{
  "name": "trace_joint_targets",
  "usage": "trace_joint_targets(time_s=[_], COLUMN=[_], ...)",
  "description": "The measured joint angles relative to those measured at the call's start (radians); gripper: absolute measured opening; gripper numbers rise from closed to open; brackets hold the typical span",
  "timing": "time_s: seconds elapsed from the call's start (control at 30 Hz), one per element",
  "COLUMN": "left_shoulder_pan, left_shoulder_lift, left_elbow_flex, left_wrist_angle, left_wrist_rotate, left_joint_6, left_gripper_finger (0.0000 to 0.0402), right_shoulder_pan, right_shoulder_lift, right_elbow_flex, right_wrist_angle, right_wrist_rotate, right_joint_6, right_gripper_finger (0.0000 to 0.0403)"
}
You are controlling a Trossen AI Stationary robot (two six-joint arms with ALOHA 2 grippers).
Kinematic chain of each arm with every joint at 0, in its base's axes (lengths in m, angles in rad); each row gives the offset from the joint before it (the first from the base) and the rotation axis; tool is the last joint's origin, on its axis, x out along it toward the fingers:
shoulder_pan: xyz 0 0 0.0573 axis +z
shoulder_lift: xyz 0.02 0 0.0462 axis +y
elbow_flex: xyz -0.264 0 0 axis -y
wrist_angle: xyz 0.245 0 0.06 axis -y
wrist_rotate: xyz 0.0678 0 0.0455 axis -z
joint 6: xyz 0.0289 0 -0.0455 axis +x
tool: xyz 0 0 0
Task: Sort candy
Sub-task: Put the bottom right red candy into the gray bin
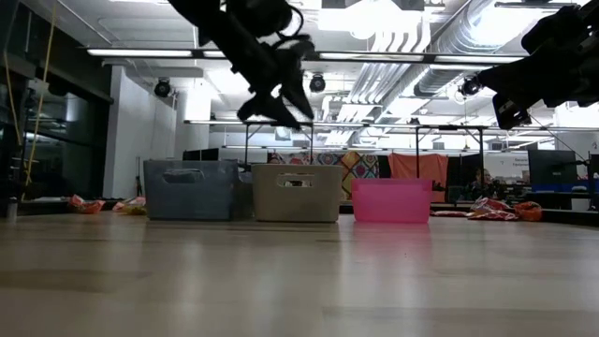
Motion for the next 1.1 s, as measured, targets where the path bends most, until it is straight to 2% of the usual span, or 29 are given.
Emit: trace_joint_targets(time_s=[0.03,0.13,0.2,0.27,0.4,0.47,0.6,0.77,0.9,1.1], left_shoulder_pan=[0.005,0.013,-0.025,-0.095,-0.264,-0.341,-0.457,-0.532,-0.545,-0.532], left_shoulder_lift=[-0.012,-0.071,-0.135,-0.204,-0.337,-0.390,-0.454,-0.496,-0.519,-0.534], left_elbow_flex=[0.003,0.000,-0.026,-0.073,-0.210,-0.281,-0.378,-0.420,-0.421,-0.421], left_wrist_angle=[-0.013,-0.056,-0.058,-0.036,0.078,0.149,0.193,0.197,0.210,0.218], left_wrist_rotate=[0.039,0.245,0.282,0.225,0.007,-0.066,-0.132,-0.183,-0.206,-0.225], left_joint_6=[-0.002,-0.015,-0.018,-0.020,-0.086,-0.130,-0.215,-0.295,-0.303,-0.247], left_gripper_finger=[0.0174,0.0195,0.0199,0.0200,0.0198,0.0198,0.0198,0.0198,0.0198,0.0198], right_shoulder_pan=[0.000,0.000,0.000,0.000,0.000,0.000,0.000,0.000,0.000,0.000], right_shoulder_lift=[0.000,0.000,0.000,0.000,0.000,0.000,0.000,0.000,0.000,-0.001], right_elbow_flex=[0.000,0.000,0.000,0.000,0.000,0.000,0.000,0.000,0.000,0.000], right_wrist_angle=[0.000,0.000,0.000,0.000,0.000,0.000,0.000,0.024,0.180,0.384], right_wrist_rotate=[0.000,0.000,0.000,0.000,0.000,0.000,0.000,0.000,0.023,0.235], right_joint_6=[0.000,0.000,0.000,0.000,0.000,0.000,0.000,0.018,0.336,0.661], right_gripper_finger=[0.0000,0.0000,0.0000,0.0000,0.0000,0.0000,0.0000,0.0000,0.0000,0.0000])
